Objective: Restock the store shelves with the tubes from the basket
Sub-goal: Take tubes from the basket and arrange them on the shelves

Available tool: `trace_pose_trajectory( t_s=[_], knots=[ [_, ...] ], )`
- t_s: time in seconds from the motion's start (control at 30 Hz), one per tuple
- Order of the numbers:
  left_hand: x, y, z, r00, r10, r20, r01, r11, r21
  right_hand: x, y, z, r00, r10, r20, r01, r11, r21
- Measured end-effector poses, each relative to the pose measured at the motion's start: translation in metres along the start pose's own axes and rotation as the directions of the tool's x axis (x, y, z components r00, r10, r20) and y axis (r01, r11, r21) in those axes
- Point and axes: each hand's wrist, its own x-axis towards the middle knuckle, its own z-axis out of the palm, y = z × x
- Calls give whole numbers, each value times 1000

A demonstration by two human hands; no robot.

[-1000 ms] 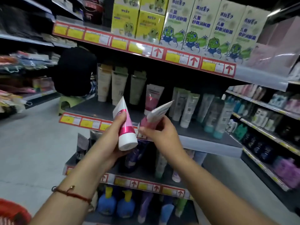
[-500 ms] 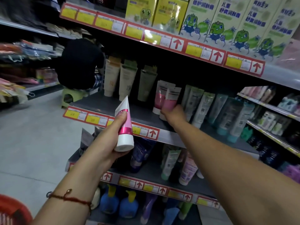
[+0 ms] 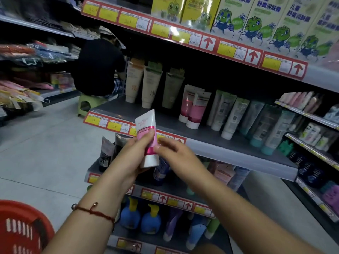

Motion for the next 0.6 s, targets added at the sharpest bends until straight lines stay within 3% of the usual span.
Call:
trace_pose_trajectory(
  t_s=[0.23, 0.33, 0.5, 0.6],
  knots=[
    [-21, -2, 6, 992, 116, 57, -119, 992, 51, -10, 0, 3, 999, 22, 36, -25, 996, 85],
    [-28, -3, 7, 982, 152, 109, -167, 976, 141, -10, 0, -3, 986, 75, 148, -97, 985, 146],
    [-32, -2, 7, 986, 80, 147, -114, 964, 242, -6, -1, -15, 921, 149, 359, -265, 917, 299],
    [-34, 1, 4, 984, 98, 149, -144, 929, 341, 3, -1, -20, 908, 193, 372, -318, 895, 313]
  ],
)
